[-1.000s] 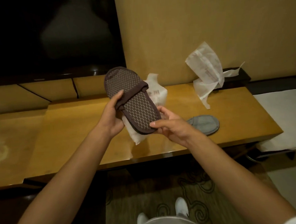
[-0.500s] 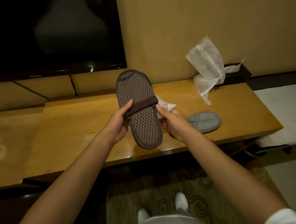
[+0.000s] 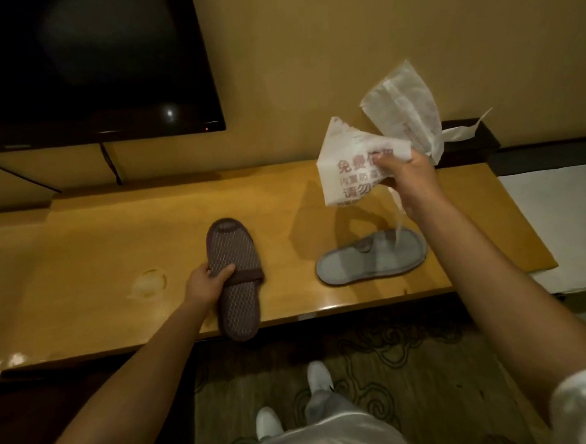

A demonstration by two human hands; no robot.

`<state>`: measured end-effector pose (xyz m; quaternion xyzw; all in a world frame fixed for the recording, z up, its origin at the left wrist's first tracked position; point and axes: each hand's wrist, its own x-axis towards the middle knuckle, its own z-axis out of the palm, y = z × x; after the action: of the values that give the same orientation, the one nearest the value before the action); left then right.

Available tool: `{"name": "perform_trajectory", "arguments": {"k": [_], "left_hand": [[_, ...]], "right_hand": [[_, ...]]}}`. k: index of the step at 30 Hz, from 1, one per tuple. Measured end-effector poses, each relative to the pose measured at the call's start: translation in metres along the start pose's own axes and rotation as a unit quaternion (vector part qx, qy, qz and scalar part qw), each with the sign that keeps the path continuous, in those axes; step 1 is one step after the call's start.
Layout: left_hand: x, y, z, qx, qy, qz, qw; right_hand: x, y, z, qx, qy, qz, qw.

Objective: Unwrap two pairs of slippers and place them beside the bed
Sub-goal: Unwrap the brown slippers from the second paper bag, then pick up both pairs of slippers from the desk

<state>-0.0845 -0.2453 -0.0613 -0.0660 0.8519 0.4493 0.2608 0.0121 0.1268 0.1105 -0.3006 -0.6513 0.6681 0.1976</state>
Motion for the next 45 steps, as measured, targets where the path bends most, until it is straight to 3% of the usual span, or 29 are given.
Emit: {"name": "perform_trajectory", "arguments": {"k": [2,4,10,13,15,17,19,20,22,24,26,35,38,40,42,45], "left_hand": [[0.008,-0.009,0.007,0.183,0.064,0.010,0.981],[0.007,-0.015,0.001,0.241,0.090,-0.004,0.966],[0.011,-0.007,0.001,0.269,0.073,-0.002,0.960],[0.008,-0.007,0.006,0.246,0.093,-0.017,0.965],[0.008,-0.007,0.006,0.244,0.111,-0.026,0.963],[0.008,-0.009,0.009,0.238,0.122,-0.028,0.963],[0.010,-0.009,0.009,0.236,0.119,-0.028,0.964],[0.010,-0.008,0.011,0.232,0.113,-0.035,0.966],[0.011,-0.004,0.010,0.221,0.095,-0.045,0.970],[0.013,0.000,0.012,0.207,0.073,-0.056,0.974],[0.012,0.001,0.009,0.177,0.069,-0.071,0.979],[0.000,-0.012,0.019,-0.120,-0.004,-0.102,0.987],[-0.005,-0.011,0.015,-0.149,-0.009,-0.089,0.985],[-0.008,-0.011,0.010,-0.158,-0.005,-0.092,0.983],[-0.011,-0.010,0.001,-0.135,0.006,-0.078,0.988],[-0.021,-0.013,-0.021,-0.129,0.018,-0.023,0.991]], "right_hand": [[0.024,-0.010,-0.013,-0.025,-0.002,-0.012,1.000],[0.039,-0.021,-0.025,-0.040,-0.009,-0.031,0.999],[0.105,-0.039,-0.066,-0.047,0.058,-0.003,0.997],[0.115,-0.001,-0.072,-0.117,0.167,0.111,0.973],[0.094,0.032,-0.067,-0.139,0.232,0.089,0.959],[0.070,0.069,-0.054,-0.230,0.148,0.056,0.960],[0.048,0.101,-0.040,-0.347,-0.030,0.046,0.936],[0.040,0.116,-0.034,-0.416,-0.121,0.043,0.900],[0.031,0.134,-0.023,-0.562,-0.259,0.005,0.785],[0.029,0.143,-0.016,-0.644,-0.301,-0.033,0.702],[0.029,0.150,-0.007,-0.678,-0.321,-0.042,0.660],[0.023,0.151,0.017,-0.712,-0.402,-0.006,0.576],[0.015,0.145,0.024,-0.681,-0.440,-0.002,0.585],[0.012,0.133,0.028,-0.648,-0.436,0.004,0.625],[0.013,0.112,0.031,-0.600,-0.416,-0.008,0.683],[0.007,0.065,0.035,-0.466,-0.346,-0.012,0.814]]}}
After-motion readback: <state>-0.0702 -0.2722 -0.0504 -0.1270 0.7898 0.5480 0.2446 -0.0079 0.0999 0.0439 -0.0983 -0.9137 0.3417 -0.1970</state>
